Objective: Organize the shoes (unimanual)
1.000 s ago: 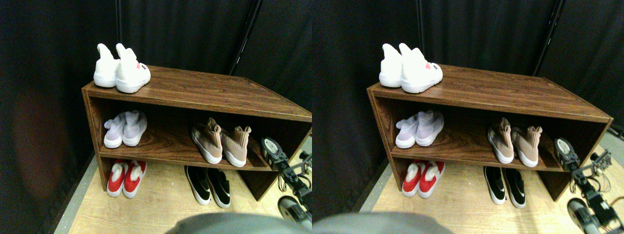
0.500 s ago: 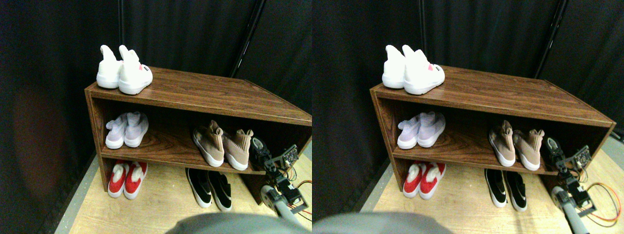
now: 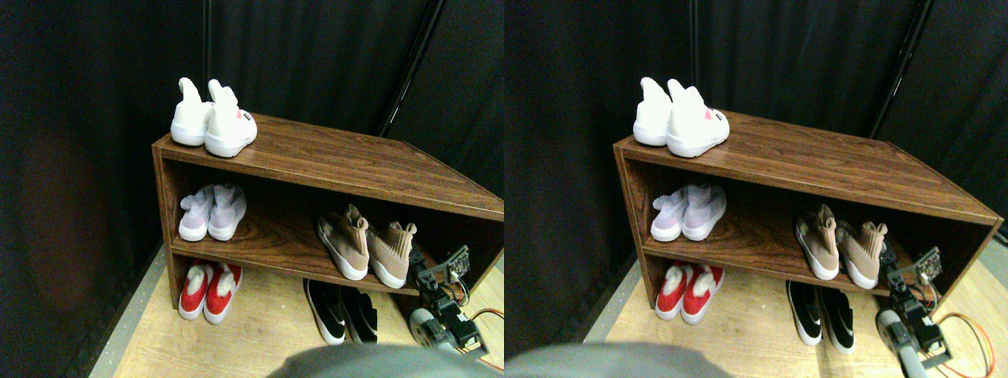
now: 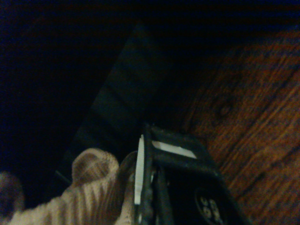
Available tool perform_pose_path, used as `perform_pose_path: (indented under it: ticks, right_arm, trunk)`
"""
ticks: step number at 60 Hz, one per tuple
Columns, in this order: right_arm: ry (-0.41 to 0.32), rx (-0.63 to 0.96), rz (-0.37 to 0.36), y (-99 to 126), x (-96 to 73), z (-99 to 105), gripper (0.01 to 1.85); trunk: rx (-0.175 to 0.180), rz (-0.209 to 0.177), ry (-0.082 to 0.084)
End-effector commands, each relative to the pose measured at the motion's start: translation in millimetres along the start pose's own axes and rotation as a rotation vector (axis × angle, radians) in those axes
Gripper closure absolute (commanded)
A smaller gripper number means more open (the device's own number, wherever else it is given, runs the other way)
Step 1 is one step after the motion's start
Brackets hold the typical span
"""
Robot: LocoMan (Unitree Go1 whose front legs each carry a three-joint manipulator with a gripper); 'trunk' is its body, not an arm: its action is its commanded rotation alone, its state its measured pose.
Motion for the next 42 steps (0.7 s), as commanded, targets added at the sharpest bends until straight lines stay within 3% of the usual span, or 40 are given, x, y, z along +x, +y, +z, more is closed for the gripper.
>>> perform_pose_path:
  ticks: [1,28,41,42]
  right_arm:
    - [0.032,0.034,-0.021,3,-6.0,-8,1.8]
    - [0.038,0.069,-0.037,8,-13.4,-23,1.8]
    - [-0.003,-0.039,-0.026,2,-8.6,-8,1.8]
    - [-0.011,-0.04,-0.03,1,-8.2,-6,1.8]
  trunk:
    - [-0.01,0.007,-0.006]
    - [-0.008,0.002,0.003]
    - [-0.005,0.0,0.001]
    - [-0.001,-0.01,-0.004]
